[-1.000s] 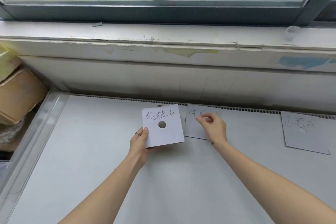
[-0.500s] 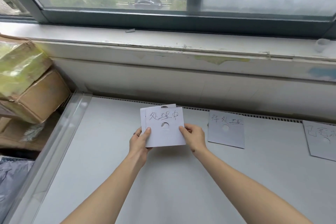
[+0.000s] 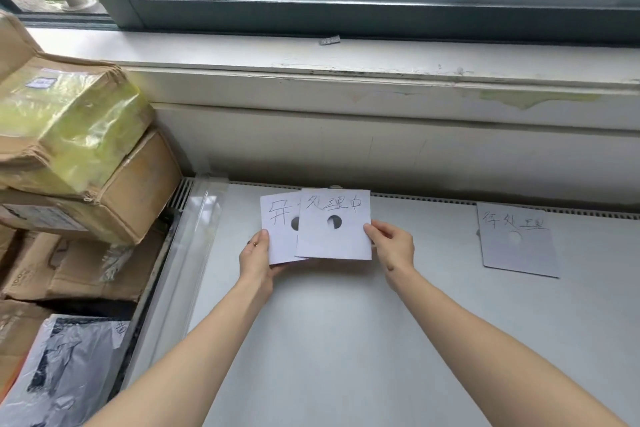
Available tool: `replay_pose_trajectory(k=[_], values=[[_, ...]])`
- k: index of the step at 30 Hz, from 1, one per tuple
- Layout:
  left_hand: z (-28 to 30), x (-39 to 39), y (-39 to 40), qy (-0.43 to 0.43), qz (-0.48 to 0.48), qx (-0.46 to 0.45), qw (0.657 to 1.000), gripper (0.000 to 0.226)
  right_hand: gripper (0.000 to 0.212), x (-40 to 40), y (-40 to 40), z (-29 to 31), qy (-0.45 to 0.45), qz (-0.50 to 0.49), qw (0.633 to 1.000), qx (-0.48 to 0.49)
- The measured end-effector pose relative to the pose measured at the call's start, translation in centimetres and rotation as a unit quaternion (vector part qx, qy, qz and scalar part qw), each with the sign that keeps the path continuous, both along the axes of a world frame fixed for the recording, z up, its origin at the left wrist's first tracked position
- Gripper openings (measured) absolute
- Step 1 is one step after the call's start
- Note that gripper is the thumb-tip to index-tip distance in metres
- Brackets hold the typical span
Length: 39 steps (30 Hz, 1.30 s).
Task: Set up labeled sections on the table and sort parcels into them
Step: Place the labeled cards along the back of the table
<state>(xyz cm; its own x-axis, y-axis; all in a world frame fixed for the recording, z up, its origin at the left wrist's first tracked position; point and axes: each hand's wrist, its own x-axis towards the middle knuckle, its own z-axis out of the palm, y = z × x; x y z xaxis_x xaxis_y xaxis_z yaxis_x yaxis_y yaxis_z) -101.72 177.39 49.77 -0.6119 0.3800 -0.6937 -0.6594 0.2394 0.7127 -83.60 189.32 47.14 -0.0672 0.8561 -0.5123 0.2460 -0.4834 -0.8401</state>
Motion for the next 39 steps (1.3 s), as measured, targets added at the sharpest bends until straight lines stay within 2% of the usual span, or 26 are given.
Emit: replay_pose_trajectory(k=[8, 15, 22, 25, 27, 32, 35, 39], values=[[-0.9, -5.6, -2.6, 0.029, 0.057, -0.034, 0.997, 0.014, 0.028, -1.1, 1.8, -0.4, -0.045, -0.041, 0.998, 0.021], [-1.1, -6.8, -3.7, 0.034, 0.057, -0.037, 0.997, 0.014, 0.025, -1.6, 1.3, -1.0, -0.172, -0.030, 0.984, 0.019], [-1.3, -5.8, -2.8, 0.025, 0.043, -0.031, 0.998, 0.017, 0.023, -2.3, 1.7, -0.9, -0.254, 0.000, 0.965, 0.070], [-1.2, -5.4, -2.8, 0.023, 0.028, -0.031, 0.999, 0.017, 0.016, -2.6, 1.6, -0.5, -0.227, 0.009, 0.964, 0.141], [-0.8, -5.2, -2.8, 0.023, 0.023, -0.032, 0.999, 0.018, 0.012, -3.6, 1.0, 0.0, -0.186, 0.053, 0.967, 0.165], [0.9, -4.8, -3.0, 0.032, 0.029, -0.020, 0.999, 0.017, 0.018, -7.6, -1.8, 1.8, -0.022, 0.192, 0.978, 0.083], [1.1, -5.1, -3.5, 0.036, 0.033, -0.011, 0.999, 0.018, 0.012, -9.6, -3.5, 2.1, 0.014, 0.175, 0.983, 0.061], [1.4, -5.8, -4.4, 0.040, 0.015, -0.021, 0.999, 0.020, 0.015, -10.7, -4.5, 1.3, 0.035, 0.165, 0.986, 0.009]])
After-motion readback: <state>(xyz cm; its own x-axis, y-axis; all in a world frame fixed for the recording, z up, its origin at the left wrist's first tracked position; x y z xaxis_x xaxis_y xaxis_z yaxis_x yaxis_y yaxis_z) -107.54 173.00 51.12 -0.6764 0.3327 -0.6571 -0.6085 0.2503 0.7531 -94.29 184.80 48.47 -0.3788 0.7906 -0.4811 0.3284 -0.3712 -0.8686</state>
